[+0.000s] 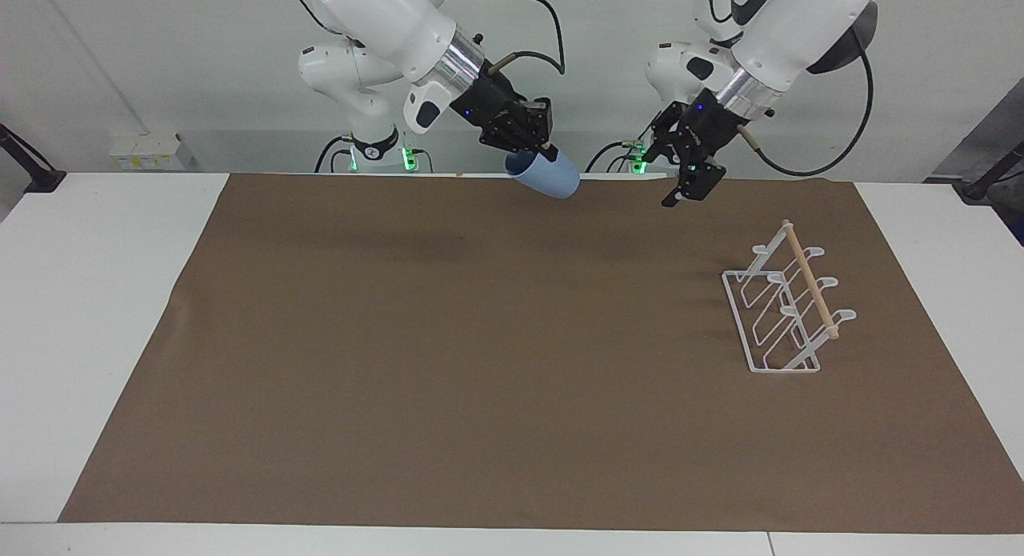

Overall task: Hang cup on cup holder
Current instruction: 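Grasp the cup bottom with the left gripper while the right gripper holds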

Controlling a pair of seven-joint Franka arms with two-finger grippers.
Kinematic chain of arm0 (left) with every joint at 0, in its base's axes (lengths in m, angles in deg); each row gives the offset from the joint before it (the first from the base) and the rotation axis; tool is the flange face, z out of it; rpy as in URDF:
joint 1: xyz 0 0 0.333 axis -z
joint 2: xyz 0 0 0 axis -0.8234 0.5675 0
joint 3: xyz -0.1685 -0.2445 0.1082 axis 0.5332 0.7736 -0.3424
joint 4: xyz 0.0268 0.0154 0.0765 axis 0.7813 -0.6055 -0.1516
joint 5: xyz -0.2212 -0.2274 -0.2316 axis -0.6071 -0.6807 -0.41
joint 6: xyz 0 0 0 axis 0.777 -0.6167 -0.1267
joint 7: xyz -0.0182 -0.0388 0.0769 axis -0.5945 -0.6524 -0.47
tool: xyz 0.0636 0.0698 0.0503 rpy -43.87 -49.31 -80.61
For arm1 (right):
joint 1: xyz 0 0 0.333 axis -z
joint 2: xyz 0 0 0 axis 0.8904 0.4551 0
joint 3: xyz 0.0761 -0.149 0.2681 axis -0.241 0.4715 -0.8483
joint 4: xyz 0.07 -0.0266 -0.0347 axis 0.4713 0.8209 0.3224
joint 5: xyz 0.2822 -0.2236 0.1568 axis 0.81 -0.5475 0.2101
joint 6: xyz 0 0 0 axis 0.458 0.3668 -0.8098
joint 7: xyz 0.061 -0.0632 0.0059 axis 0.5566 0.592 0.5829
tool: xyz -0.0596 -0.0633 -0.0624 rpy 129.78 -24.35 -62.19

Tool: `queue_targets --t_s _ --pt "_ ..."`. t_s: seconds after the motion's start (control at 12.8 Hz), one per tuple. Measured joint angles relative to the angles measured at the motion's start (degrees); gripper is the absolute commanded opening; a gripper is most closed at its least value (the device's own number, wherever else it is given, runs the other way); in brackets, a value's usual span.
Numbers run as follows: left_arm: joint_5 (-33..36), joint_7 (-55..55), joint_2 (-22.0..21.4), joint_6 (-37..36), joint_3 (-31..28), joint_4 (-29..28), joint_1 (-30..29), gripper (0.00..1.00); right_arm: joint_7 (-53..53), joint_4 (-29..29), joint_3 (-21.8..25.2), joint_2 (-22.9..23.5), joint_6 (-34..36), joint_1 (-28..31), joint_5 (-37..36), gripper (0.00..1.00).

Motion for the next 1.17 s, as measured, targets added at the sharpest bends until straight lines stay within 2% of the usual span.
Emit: queue_targets --t_s 0.39,0.94,1.02,1.17 --pt "-3.0 2.5 -1.8 9.6 0.1 -4.8 8.3 1.0 -4.0 0.0 -2.5 0.0 -4.3 -0.3 0.0 0.0" --pt "-5.0 7.6 -2.3 15.3 0.1 -5.5 10.6 1.0 -4.0 0.0 -2.4 0.0 -4.3 -0.3 0.0 0.0" --pt "-5.0 8.6 -2.3 15.8 0.1 -5.6 11.1 0.9 -4.0 0.1 -2.4 0.0 -4.3 -0.3 0.0 0.0" --pt "-5.0 9.2 -2.3 16.2 0.1 -5.7 11.2 0.37 -4.0 0.1 -2.4 0.0 -4.3 -0.3 0.0 0.0"
